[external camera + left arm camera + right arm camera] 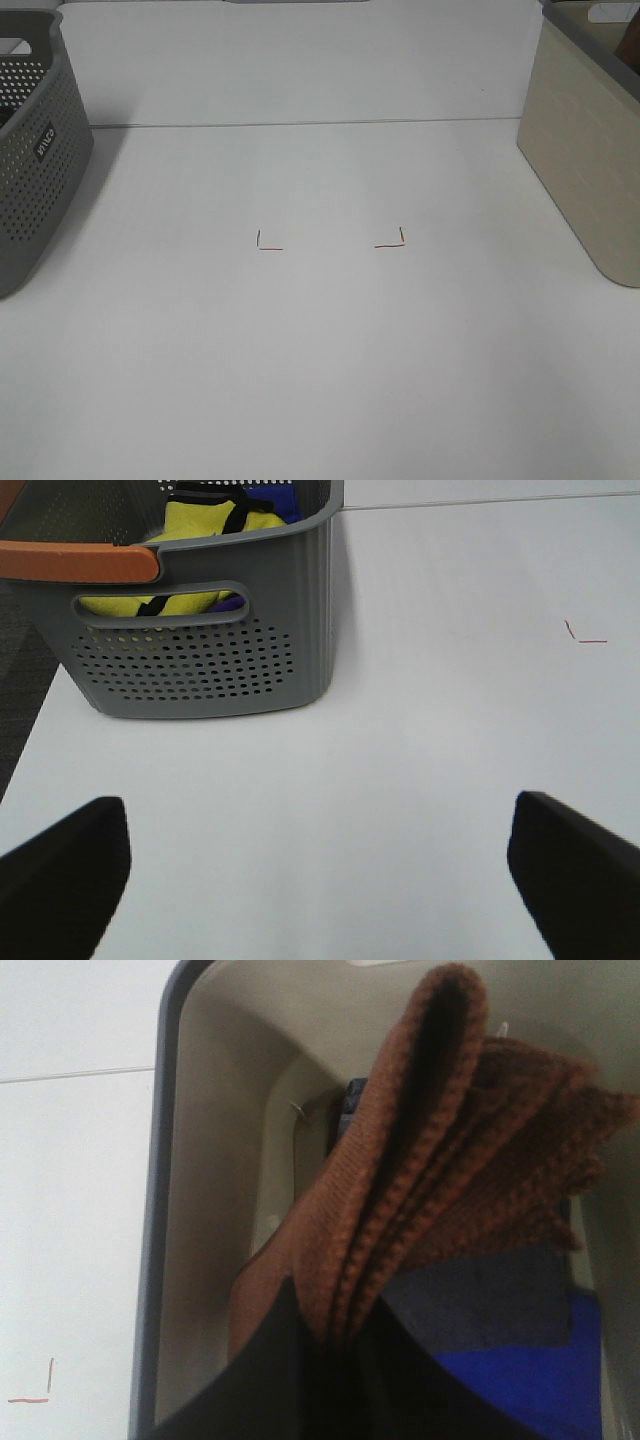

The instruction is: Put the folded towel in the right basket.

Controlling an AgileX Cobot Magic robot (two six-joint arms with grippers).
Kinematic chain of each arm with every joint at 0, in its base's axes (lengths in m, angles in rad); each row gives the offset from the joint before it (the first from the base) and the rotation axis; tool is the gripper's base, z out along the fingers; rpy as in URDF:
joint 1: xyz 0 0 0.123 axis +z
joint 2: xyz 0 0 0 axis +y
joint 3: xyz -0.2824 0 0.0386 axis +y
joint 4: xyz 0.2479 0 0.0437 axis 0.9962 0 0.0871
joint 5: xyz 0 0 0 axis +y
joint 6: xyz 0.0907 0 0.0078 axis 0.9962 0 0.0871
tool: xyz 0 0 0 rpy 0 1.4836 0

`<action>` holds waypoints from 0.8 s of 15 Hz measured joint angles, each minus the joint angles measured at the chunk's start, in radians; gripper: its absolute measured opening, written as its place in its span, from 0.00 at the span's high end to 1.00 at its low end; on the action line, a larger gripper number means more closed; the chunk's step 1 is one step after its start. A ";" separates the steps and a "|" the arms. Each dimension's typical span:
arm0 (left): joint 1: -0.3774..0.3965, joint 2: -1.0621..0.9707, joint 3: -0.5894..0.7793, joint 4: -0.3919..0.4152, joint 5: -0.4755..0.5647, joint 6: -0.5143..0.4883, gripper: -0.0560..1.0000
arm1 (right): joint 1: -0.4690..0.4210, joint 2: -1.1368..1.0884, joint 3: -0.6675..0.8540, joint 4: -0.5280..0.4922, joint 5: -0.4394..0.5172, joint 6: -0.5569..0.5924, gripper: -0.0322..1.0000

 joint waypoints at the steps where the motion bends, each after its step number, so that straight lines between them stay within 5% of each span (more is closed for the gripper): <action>1: 0.000 0.000 0.000 0.000 0.000 0.000 0.02 | 0.000 0.018 0.000 0.000 0.000 0.013 0.89; 3: 0.000 0.000 0.000 0.000 0.000 0.000 0.02 | 0.000 0.041 0.000 -0.012 -0.001 0.040 0.79; 6: 0.000 0.000 0.000 0.000 0.000 0.000 0.02 | 0.000 0.048 0.000 -0.018 -0.001 0.082 0.36; 12: 0.000 0.000 0.000 0.000 0.000 0.000 0.02 | 0.058 0.005 0.000 0.010 -0.001 0.083 0.28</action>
